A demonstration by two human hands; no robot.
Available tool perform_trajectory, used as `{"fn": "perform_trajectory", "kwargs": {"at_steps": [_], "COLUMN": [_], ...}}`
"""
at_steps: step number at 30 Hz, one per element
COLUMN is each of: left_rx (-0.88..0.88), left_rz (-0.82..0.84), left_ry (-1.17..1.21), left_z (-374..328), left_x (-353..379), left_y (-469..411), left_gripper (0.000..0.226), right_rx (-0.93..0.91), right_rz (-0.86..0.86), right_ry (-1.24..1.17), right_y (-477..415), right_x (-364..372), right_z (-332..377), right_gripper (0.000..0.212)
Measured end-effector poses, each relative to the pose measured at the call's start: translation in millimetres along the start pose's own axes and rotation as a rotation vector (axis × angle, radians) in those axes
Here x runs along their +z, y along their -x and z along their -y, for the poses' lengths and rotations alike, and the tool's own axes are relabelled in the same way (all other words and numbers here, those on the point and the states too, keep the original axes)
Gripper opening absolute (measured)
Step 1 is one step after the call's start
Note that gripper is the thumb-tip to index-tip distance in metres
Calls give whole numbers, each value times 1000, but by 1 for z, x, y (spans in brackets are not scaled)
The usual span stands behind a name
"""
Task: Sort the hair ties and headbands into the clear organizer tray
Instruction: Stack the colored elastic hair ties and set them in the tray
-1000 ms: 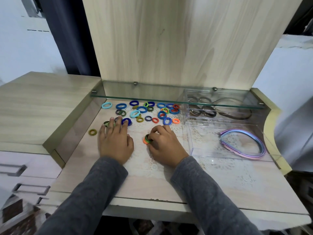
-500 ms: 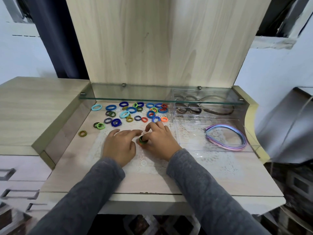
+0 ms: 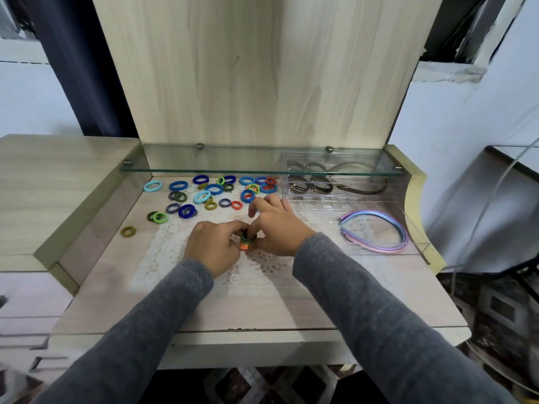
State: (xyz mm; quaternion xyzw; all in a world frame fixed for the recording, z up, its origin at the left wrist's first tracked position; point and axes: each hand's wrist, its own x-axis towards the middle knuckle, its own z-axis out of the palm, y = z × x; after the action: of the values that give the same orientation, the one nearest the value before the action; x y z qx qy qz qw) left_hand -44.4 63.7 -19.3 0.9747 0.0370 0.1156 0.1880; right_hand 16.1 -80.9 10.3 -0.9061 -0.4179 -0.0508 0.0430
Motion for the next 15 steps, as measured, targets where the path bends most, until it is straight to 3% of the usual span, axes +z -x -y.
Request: {"fn": "perform_trajectory", "kwargs": {"at_steps": [15], "left_rx": [90], "left_rz": [124], "left_ry": [260], "left_z": [-72], "left_x": [10], "left_y": [-29], "left_gripper": [62], "right_rx": [111], "right_rz": [80], "right_ry": [43], "right_y": [36], "right_x": [-50], "right_z": [-65], "right_gripper": [24]}}
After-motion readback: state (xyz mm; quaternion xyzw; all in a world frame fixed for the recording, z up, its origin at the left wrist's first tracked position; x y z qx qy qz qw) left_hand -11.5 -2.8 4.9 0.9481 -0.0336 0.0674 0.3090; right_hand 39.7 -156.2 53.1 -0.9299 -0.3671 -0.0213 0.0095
